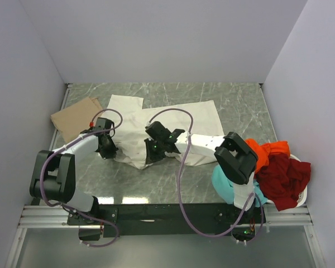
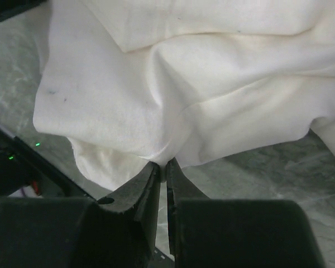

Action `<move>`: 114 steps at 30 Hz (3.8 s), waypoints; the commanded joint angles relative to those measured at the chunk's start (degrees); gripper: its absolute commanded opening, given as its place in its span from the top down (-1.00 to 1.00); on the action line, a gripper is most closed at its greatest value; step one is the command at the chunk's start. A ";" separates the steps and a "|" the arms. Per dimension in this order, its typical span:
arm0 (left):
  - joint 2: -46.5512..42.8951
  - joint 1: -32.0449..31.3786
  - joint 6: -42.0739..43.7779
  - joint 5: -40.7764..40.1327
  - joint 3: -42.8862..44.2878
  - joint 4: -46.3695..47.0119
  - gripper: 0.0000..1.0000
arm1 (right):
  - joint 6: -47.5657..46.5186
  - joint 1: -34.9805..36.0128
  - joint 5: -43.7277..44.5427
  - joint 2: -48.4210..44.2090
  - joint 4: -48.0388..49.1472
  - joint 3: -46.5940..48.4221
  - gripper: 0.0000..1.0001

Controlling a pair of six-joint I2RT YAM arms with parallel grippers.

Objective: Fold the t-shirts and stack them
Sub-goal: Fold the tshirt

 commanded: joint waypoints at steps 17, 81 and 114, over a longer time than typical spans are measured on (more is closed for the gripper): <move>-15.86 0.36 -5.12 1.05 2.91 -11.89 0.06 | -3.53 2.55 -7.37 -5.11 -0.12 -2.60 0.09; -37.76 -5.35 -21.56 -6.15 -3.33 -32.80 0.65 | -5.99 -7.82 2.38 4.72 1.38 3.90 -0.07; -25.99 -9.40 -20.24 3.52 -16.25 -5.39 0.63 | -7.66 -6.94 0.63 0.86 0.06 6.01 -0.08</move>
